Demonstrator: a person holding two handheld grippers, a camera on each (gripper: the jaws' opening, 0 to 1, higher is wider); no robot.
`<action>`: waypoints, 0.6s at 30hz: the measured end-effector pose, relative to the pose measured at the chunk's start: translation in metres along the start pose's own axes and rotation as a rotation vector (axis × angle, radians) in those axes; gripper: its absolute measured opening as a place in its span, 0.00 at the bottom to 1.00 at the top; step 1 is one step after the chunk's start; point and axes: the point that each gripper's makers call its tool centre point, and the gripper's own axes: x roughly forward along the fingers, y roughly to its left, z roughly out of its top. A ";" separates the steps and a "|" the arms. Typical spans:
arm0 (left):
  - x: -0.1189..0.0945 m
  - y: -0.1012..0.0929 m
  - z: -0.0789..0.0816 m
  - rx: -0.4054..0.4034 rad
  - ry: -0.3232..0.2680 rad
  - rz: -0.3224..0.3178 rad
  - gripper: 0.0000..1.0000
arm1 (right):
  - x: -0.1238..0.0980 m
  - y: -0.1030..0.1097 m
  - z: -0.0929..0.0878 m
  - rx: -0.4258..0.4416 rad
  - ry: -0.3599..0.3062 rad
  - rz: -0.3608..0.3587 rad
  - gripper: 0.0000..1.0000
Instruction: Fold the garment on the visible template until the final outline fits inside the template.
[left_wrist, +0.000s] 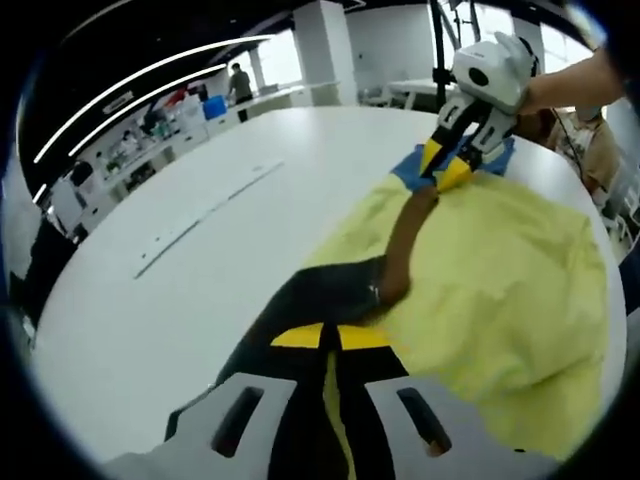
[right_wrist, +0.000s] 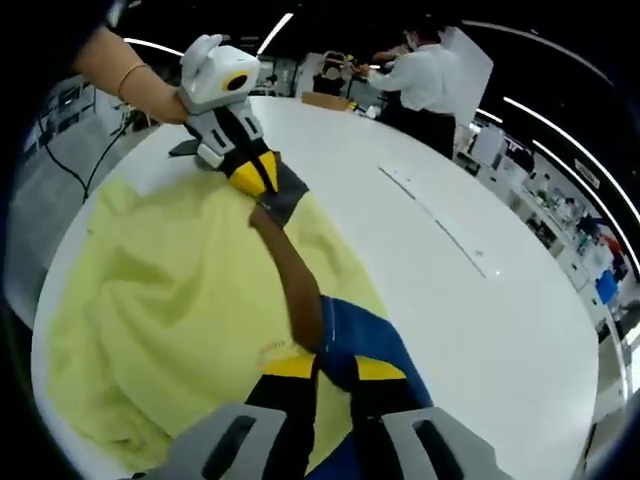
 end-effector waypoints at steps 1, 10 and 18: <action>-0.001 0.000 0.001 -0.003 -0.002 0.001 0.00 | 0.000 0.000 0.000 -0.001 0.001 -0.001 0.06; -0.006 0.001 0.008 -0.031 -0.028 0.003 0.00 | -0.004 -0.007 0.007 0.014 -0.017 -0.021 0.00; -0.012 0.013 0.030 -0.073 -0.103 0.065 0.00 | -0.014 -0.019 0.025 0.040 -0.070 -0.075 0.00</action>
